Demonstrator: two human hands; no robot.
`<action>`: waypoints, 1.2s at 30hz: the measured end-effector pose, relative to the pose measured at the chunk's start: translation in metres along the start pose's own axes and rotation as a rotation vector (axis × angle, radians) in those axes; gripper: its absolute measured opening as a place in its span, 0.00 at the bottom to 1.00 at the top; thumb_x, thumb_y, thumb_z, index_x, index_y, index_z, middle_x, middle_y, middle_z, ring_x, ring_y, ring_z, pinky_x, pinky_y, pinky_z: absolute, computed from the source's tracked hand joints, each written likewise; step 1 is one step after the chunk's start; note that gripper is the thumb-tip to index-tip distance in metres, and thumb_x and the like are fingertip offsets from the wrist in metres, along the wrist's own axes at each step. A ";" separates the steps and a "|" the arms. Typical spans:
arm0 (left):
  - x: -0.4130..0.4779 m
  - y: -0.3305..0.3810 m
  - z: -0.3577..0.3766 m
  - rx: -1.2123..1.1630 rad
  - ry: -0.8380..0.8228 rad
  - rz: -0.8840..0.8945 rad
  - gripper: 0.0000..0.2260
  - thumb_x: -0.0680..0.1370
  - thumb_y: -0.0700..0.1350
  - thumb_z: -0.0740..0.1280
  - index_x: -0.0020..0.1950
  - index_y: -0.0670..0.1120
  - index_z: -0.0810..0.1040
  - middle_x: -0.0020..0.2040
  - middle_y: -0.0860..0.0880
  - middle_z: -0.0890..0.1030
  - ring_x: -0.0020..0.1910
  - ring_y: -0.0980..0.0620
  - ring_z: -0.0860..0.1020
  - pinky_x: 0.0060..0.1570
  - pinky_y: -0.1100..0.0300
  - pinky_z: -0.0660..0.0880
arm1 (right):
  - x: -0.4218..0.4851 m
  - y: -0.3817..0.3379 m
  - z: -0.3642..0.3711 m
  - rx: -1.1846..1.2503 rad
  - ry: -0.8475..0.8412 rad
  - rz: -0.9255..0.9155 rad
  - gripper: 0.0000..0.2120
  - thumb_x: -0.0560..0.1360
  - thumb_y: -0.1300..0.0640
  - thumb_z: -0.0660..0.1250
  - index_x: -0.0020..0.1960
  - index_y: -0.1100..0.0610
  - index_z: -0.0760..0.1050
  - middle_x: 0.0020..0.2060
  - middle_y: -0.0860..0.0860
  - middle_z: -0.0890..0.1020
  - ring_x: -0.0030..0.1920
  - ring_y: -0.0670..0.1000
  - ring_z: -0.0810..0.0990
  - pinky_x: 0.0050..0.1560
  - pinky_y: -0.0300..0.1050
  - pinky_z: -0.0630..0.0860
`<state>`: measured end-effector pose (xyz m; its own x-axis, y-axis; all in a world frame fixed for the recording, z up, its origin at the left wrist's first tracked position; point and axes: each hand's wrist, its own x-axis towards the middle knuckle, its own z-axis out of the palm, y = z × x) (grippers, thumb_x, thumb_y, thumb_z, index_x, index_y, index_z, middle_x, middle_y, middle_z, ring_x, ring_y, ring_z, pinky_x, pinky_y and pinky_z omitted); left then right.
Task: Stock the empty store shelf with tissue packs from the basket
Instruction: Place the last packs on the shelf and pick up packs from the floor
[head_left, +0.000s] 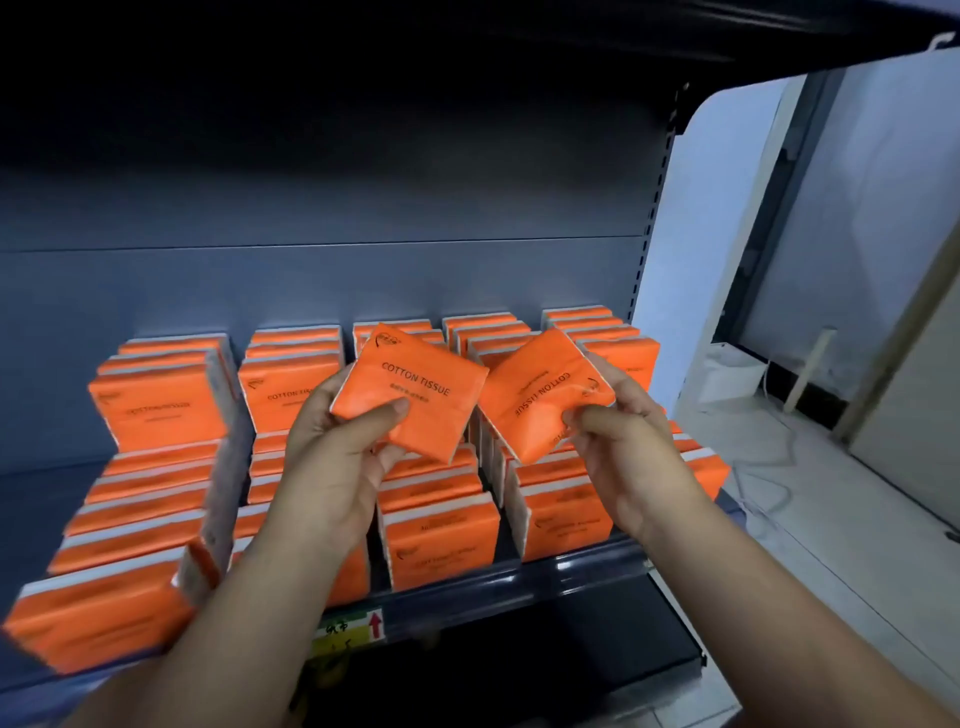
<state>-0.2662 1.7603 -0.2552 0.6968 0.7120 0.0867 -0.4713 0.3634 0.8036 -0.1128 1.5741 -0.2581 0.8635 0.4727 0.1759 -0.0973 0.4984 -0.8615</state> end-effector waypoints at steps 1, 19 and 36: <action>0.002 0.000 -0.001 -0.002 0.007 -0.004 0.30 0.68 0.33 0.74 0.70 0.42 0.76 0.59 0.42 0.86 0.59 0.44 0.85 0.51 0.46 0.84 | 0.004 0.001 0.003 -0.012 -0.010 0.007 0.29 0.73 0.79 0.60 0.68 0.58 0.78 0.49 0.56 0.83 0.50 0.52 0.82 0.53 0.48 0.79; 0.039 -0.003 -0.031 0.041 0.094 0.045 0.18 0.77 0.33 0.70 0.64 0.48 0.75 0.57 0.43 0.85 0.53 0.48 0.85 0.50 0.56 0.79 | 0.080 -0.020 0.018 -0.765 -0.099 -0.232 0.15 0.73 0.63 0.78 0.58 0.55 0.82 0.47 0.46 0.86 0.40 0.37 0.84 0.43 0.33 0.81; 0.042 0.001 -0.043 0.044 0.193 0.082 0.18 0.78 0.32 0.70 0.63 0.48 0.77 0.59 0.46 0.86 0.58 0.46 0.85 0.47 0.53 0.83 | 0.093 -0.031 0.030 -0.980 -0.379 -0.329 0.17 0.76 0.66 0.75 0.62 0.55 0.83 0.54 0.46 0.86 0.51 0.41 0.85 0.53 0.36 0.82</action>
<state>-0.2612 1.8167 -0.2761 0.5385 0.8416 0.0418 -0.4953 0.2760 0.8237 -0.0442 1.6242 -0.2003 0.5512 0.6984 0.4565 0.6891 -0.0726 -0.7210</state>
